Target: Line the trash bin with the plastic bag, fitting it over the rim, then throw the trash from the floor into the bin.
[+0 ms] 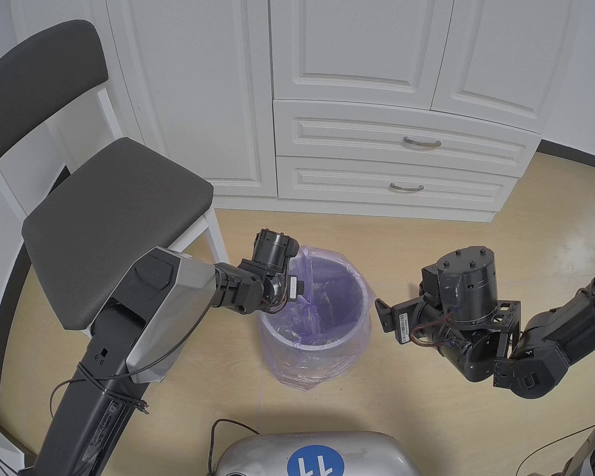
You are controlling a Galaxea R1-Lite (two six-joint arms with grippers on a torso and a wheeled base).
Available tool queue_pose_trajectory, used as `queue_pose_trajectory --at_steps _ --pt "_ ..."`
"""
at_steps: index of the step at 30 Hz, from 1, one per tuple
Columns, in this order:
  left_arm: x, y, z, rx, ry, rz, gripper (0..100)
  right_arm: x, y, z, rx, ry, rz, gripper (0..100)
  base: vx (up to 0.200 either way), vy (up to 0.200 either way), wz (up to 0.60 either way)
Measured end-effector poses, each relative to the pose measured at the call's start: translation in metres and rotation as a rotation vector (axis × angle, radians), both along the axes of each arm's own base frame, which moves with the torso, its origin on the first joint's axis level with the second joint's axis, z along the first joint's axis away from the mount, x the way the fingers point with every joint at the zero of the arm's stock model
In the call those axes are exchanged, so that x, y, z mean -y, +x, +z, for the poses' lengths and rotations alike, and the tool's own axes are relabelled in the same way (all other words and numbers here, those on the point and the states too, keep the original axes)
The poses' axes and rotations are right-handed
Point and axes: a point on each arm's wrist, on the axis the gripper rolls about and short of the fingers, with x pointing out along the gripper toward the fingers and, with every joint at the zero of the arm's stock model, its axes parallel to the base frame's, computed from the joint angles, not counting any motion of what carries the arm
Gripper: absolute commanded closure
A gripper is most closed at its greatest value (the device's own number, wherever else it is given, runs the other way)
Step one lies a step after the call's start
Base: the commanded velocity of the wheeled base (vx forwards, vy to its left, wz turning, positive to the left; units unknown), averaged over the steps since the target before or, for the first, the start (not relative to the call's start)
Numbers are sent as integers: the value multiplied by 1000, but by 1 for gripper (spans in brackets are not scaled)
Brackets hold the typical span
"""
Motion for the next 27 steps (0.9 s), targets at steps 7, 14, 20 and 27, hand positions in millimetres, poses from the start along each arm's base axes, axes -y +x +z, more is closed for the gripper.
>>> queue_pose_trajectory --at_steps 7,14,20,27 --pt "-8 1 8 -58 -125 36 0 2 3 -3 -9 -9 -8 0 0 0 0" --pt "-18 0 3 -89 -114 48 0 2 5 -7 -19 -14 -4 0 0 0 0" --pt "-24 -4 -10 -132 -86 54 0 1 6 -10 -27 -20 -5 0 0 0 0" --pt "-31 -3 -28 -171 -76 59 0 1 8 -13 -34 -26 -9 0 0 0 0"
